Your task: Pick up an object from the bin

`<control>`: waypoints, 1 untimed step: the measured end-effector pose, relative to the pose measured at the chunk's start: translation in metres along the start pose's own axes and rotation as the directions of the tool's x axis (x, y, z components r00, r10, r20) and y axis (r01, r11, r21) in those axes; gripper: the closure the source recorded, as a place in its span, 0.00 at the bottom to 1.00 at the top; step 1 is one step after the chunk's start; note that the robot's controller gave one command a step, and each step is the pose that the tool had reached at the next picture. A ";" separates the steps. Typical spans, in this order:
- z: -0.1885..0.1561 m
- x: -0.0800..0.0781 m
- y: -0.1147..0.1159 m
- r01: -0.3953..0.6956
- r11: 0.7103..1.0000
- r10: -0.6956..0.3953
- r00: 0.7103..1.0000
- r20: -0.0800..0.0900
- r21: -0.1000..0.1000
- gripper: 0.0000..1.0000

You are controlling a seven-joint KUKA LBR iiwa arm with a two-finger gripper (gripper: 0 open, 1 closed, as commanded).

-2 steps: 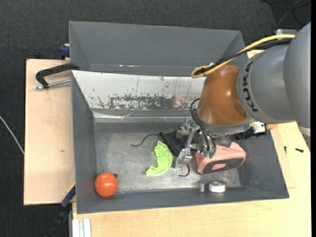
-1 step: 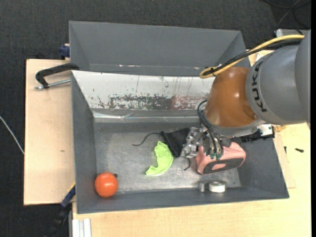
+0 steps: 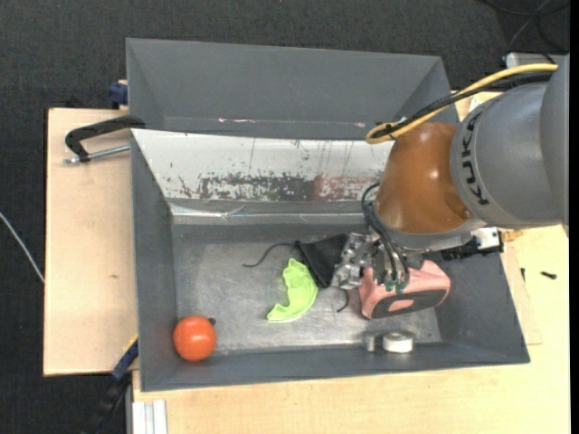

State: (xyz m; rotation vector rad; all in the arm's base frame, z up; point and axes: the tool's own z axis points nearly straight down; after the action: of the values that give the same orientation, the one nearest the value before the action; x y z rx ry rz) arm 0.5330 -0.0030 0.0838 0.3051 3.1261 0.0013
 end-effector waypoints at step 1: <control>0.010 -0.065 0.040 0.165 0.986 -0.165 0.986 0.004 0.001 0.00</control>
Offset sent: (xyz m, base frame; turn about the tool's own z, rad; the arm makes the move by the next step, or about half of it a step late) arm 0.0000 0.0000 0.0000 0.0000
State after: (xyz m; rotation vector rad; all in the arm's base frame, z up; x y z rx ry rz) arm 0.6040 0.0234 0.0739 0.0455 3.1368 -0.0002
